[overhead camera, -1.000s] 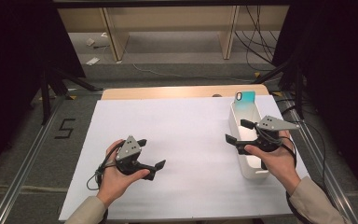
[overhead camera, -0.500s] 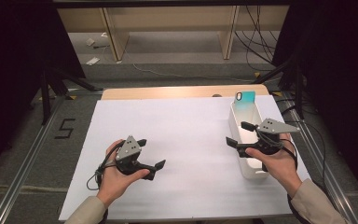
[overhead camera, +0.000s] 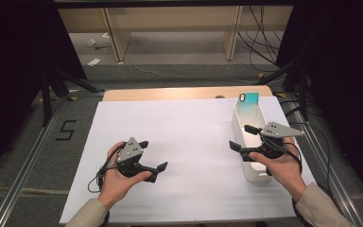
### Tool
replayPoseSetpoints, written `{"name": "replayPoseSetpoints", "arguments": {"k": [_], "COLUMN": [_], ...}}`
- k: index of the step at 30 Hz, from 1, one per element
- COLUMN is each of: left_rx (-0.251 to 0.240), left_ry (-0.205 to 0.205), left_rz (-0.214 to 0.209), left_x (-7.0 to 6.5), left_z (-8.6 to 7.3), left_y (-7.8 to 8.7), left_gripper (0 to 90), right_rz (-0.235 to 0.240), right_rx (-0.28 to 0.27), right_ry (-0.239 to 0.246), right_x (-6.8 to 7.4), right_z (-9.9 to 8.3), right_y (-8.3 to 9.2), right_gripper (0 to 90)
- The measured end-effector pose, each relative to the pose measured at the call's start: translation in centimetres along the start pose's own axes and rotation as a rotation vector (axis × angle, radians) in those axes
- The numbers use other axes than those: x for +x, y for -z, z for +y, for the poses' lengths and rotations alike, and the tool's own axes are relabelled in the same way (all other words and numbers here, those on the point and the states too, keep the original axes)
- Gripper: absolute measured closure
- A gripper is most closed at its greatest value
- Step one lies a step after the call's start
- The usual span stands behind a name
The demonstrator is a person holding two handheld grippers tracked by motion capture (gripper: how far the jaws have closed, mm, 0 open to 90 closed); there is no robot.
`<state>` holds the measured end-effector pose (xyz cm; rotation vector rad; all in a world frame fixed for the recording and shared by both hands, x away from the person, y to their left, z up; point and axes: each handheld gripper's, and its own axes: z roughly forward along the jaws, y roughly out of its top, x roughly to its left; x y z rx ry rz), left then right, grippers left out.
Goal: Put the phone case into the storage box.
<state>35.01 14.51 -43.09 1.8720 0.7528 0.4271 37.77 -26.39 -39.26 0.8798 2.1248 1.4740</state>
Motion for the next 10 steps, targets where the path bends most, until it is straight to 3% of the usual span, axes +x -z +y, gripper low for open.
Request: {"name": "replayPoseSetpoints", "arguments": {"k": [10], "left_rx": [0.002], "left_ry": [0.010], "left_rz": [-0.005], "left_x": [0.06], "left_z": [0.00], "left_y": [-0.06], "left_gripper": [0.3], "right_rz": [0.004], "right_rx": [0.000], "right_ry": [0.006], "right_x": [0.05], "right_z": [-0.03], "right_y": [-0.06], "right_gripper": [15.9]}}
